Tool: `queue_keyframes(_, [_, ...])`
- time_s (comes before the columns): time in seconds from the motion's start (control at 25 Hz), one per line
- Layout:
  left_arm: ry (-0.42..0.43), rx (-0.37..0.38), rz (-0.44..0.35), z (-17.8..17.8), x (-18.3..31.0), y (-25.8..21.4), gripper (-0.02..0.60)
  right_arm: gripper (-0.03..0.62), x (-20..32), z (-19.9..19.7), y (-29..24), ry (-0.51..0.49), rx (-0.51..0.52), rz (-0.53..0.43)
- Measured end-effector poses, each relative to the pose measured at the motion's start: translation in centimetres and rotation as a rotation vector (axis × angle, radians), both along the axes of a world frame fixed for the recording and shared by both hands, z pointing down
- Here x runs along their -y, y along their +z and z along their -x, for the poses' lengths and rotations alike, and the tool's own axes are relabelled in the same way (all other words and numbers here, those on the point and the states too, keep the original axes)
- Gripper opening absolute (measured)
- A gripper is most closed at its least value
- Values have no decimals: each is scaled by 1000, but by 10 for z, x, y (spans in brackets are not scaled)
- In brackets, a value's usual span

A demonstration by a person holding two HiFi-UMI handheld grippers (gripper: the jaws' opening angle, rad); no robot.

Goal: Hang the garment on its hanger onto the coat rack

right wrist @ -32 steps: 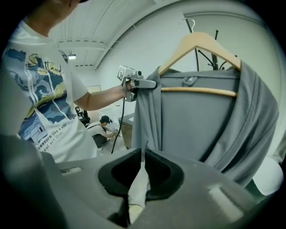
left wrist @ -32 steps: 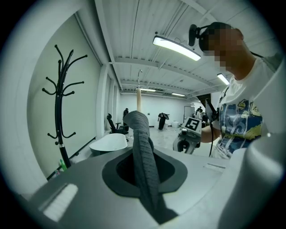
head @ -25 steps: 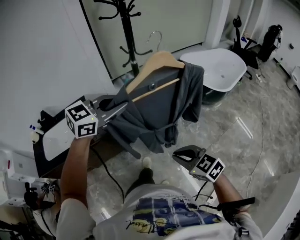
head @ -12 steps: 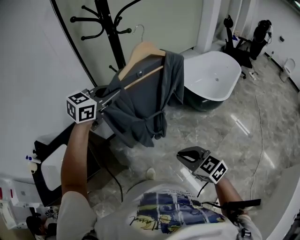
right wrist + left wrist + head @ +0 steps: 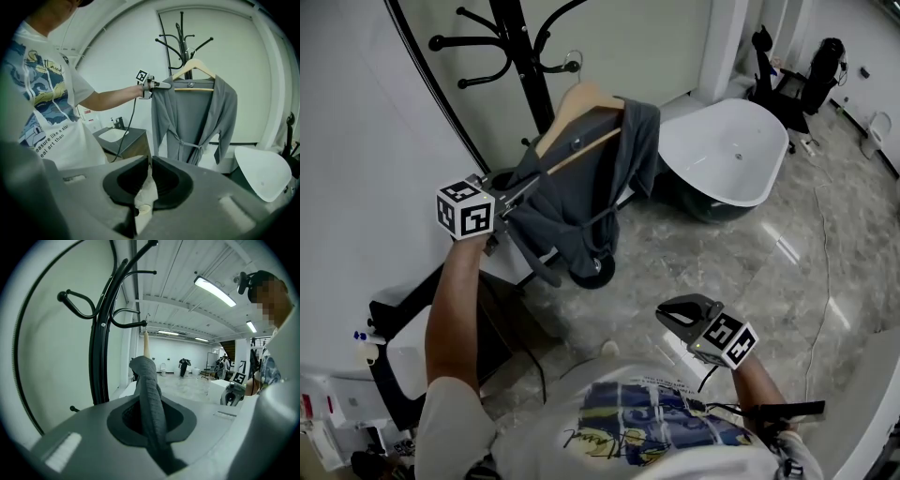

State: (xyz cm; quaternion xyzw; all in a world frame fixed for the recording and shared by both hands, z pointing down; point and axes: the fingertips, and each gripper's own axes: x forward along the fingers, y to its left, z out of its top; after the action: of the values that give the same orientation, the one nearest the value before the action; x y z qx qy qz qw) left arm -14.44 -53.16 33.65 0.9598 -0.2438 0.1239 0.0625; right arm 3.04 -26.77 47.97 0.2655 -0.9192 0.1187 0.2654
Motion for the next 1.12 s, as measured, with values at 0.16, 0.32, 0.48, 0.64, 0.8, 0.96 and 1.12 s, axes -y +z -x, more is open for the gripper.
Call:
queue_keyframes(0.16, [-8,-17,9,8,9,8,28,29,5,8,2,8,2,-2])
queue_keyframes(0.32, [-19,-20,14,17,20,16,28,29,15,13,4,9,-11,4])
queue_keyframes(0.48, [-31,-16,16,29,25,24,28,29,17,24,3,8,-18,6])
queue_keyframes(0.64, [-40,1,29,37,37,39,29,29,24,31,4,8,-29,21])
queue_keyframes(0.8, [-55,1,29,39,43,47,29,29,24,26,5,20,-34,28])
queue_keyframes(0.96, [-97,31,4,41,44,52,35,29,14,13,6,33,-33,22])
queue_keyframes(1.12, [-139,77,-45,41,45,52,52,29,5,5,5,35,-36,15])
